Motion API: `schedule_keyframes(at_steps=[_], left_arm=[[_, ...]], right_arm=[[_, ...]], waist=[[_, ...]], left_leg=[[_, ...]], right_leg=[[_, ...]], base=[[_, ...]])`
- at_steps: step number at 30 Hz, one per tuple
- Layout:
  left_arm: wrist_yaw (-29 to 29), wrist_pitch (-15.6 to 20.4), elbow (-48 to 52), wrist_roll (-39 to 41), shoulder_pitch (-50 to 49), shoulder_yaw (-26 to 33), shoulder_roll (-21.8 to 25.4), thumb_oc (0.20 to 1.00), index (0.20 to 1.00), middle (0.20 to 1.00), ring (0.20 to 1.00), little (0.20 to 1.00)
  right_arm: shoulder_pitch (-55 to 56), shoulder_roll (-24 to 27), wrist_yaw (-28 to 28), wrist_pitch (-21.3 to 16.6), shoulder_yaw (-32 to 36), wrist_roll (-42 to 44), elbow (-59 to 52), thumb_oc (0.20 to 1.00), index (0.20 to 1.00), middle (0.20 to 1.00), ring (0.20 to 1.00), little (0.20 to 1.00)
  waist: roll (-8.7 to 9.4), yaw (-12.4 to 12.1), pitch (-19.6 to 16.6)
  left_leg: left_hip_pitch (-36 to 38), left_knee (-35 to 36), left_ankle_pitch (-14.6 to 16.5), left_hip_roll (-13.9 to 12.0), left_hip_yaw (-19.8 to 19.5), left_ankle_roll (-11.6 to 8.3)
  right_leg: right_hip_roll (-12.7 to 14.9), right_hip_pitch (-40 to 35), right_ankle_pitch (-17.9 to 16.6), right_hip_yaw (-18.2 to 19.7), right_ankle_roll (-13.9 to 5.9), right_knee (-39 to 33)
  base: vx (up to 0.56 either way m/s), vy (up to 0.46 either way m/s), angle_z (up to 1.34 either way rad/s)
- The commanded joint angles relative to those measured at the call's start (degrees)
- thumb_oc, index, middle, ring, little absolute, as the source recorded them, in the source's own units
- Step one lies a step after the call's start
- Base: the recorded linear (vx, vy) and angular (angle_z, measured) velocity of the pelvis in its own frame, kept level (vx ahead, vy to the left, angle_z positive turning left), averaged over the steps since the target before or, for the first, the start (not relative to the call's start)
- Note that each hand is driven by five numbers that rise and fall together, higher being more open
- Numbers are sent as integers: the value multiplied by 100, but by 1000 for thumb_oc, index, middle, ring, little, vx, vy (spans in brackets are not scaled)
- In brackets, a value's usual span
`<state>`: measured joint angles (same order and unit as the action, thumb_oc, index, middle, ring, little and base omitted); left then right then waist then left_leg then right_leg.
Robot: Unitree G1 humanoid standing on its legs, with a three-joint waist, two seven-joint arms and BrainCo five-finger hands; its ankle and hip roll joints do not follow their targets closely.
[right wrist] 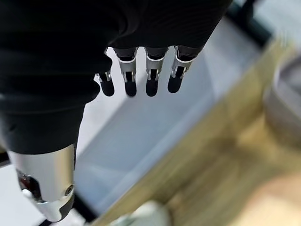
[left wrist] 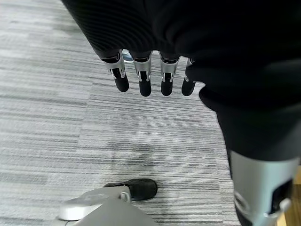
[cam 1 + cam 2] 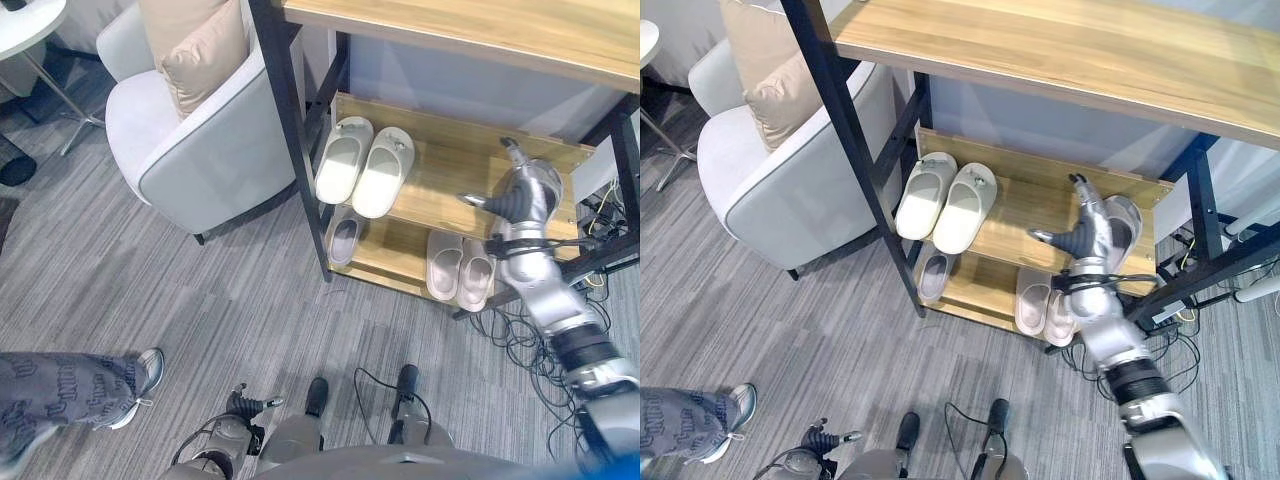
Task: Arrange the slippers neatly on the shoe rack.
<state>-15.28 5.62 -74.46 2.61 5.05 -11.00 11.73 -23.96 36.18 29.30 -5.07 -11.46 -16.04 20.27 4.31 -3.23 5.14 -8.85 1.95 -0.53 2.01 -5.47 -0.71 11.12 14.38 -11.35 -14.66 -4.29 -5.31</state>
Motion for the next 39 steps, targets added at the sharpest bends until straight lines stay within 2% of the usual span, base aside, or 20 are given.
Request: schedule_keyframes(at_steps=[1, 6, 10, 26, 35, 39], left_arm=[[52, 86, -392, -259, 244, -49, -19, 1000, 1000, 1000, 1000, 1000], [105, 88, -444, -82, 188, -160, -2, 1000, 1000, 1000, 1000, 1000], [127, 83, -440, 8, 178, -191, 25, 1000, 1000, 1000, 1000, 1000], [31, 209, -366, 160, 406, -304, 111, 1000, 1000, 1000, 1000, 1000], [11, 266, -323, 284, 491, -388, 111, 1000, 1000, 1000, 1000, 1000], [6, 238, -355, 365, 505, -414, 55, 1000, 1000, 1000, 1000, 1000]], right_arm=[[-374, -125, 187, 17, 254, -123, 143, 1000, 1000, 1000, 1000, 1000], [-878, 11, 163, 158, 118, 428, 1299, 1000, 1000, 1000, 1000, 1000], [-1074, 9, 132, 296, -2, 497, 2026, 1000, 1000, 1000, 1000, 1000], [-2541, 599, 605, 560, -467, 215, 3285, 1000, 1000, 1000, 1000, 1000], [-2908, 653, 661, 490, -550, 537, 3753, 1000, 1000, 1000, 1000, 1000], [-2763, 272, 603, 245, -324, 1150, 3589, 1000, 1000, 1000, 1000, 1000]], waist=[[-106, -26, 205], [-217, 20, 217], [-280, 51, 222], [-492, 11, 484], [-581, -23, 549], [-578, -5, 540]], left_leg=[[-63, 305, 106, -30, 26, -178], [-105, 305, 66, -48, 125, -191], [-89, 305, 62, -73, 150, -203], [-586, 305, -152, -57, 223, -306], [-757, 305, -201, 0, 239, -331], [-758, 305, -180, 9, 241, -324]], right_leg=[[267, -959, 850, -200, -619, 81], [232, -884, 822, -99, -594, 51], [180, -879, 840, -32, -564, 38], [158, -354, 741, 114, -552, 31], [217, -181, 680, 132, -597, 31], [224, -199, 689, 129, -592, 31]], base=[[-6, -33, -11], [-17, -24, -7], [21, -37, -12], [3, -10, -2], [0, 0, 0], [15, -5, -1]])
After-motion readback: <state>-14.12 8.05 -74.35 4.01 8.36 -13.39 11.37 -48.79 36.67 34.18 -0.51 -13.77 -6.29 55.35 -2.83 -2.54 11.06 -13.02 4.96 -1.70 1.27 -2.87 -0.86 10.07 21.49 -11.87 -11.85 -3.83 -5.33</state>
